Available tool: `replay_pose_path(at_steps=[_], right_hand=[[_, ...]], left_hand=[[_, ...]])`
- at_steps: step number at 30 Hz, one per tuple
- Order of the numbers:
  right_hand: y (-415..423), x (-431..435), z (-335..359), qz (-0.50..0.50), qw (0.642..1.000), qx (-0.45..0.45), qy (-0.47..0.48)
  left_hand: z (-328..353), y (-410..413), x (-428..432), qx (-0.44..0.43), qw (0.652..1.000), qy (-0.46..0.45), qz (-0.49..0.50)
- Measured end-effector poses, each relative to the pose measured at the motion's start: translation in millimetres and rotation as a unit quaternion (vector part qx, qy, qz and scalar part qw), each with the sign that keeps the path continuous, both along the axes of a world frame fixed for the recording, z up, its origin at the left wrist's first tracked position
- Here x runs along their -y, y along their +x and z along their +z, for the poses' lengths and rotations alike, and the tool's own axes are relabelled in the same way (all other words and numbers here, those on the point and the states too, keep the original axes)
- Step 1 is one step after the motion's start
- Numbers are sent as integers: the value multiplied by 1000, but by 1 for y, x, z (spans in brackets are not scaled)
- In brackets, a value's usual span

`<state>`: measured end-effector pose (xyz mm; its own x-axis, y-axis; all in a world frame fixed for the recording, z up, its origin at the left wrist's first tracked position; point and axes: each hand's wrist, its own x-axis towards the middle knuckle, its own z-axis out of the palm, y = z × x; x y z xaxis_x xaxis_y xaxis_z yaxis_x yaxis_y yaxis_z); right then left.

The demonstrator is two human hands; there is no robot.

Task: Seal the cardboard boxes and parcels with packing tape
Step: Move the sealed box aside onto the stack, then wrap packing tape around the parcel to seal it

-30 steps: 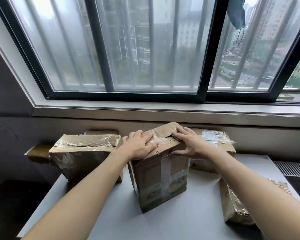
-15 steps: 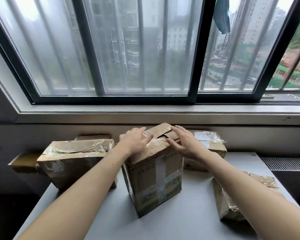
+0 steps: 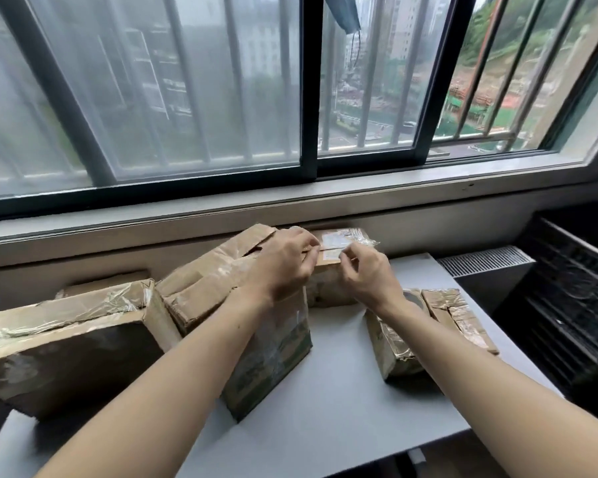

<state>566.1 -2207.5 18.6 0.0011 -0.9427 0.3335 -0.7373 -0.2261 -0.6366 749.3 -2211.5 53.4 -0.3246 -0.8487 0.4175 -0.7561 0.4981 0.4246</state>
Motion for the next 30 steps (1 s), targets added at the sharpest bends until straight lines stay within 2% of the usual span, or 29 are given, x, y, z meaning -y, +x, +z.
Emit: replay_pose_path(at_steps=[4, 9, 15, 17, 24, 27, 30], right_hand=[[-43, 5, -18, -18, 999, 9, 35], [-95, 19, -45, -22, 995, 14, 91], [-132, 38, -97, -12, 979, -80, 186], [-138, 39, -109, 8, 972, -125, 201], [-141, 47, -131, 91, 938, -188, 276], [-140, 50, -124, 98, 954, -158, 236], [-135, 59, -108, 131, 974, -50, 178]], left_hand=[[-22, -54, 2, 16, 998, 42, -42], [-55, -108, 12, 20, 990, 136, -11], [-91, -151, 17, 44, 975, 208, 59], [-100, -157, 16, 45, 970, 228, 74], [-94, -156, 19, 53, 958, 256, 119], [-86, -153, 25, 44, 957, 257, 126], [-76, -152, 30, 18, 956, 267, 124]])
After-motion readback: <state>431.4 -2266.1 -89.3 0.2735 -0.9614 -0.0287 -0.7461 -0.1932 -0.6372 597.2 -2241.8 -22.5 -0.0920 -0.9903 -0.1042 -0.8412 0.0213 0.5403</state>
